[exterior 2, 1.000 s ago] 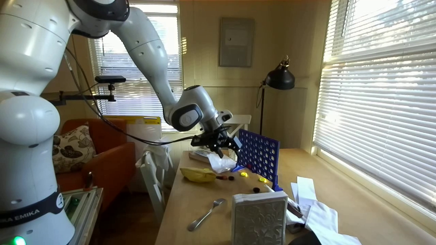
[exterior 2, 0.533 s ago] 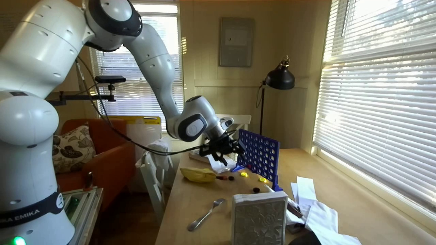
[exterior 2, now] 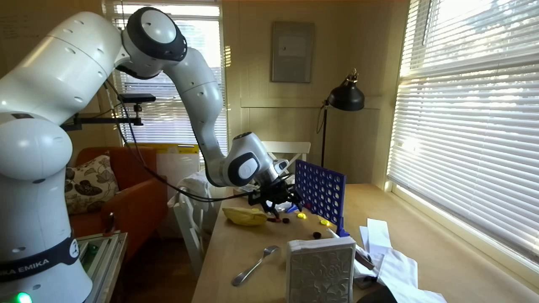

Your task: Put one orange chip and black chip in the blue gameboard.

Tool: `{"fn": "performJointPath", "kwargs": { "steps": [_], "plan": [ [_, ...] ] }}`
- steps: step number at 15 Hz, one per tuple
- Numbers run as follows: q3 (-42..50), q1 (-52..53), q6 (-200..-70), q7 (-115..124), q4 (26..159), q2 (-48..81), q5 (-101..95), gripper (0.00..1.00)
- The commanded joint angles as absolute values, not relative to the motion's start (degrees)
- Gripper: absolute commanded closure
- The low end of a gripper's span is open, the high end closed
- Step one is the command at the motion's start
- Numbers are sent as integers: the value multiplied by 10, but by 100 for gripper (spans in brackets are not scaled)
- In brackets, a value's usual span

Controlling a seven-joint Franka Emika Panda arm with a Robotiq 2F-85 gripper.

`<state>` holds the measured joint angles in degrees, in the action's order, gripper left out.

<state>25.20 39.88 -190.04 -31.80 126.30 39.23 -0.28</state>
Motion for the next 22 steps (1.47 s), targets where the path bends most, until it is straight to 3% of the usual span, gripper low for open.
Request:
{"fn": "performJointPath", "kwargs": {
  "steps": [1,5,6,11,16,22],
  "plan": [
    [232,391,-1883,-198,1224,409,-1,0],
    [153,340,-1866,-108,1200,383,-6,0],
    [193,370,-1883,-119,1214,396,-25,0],
    [190,366,-1882,-115,1212,396,-26,0],
    [59,251,-1901,-80,1179,426,-16,0],
    [16,192,-1888,-67,1130,453,-20,0]
  ]
}}
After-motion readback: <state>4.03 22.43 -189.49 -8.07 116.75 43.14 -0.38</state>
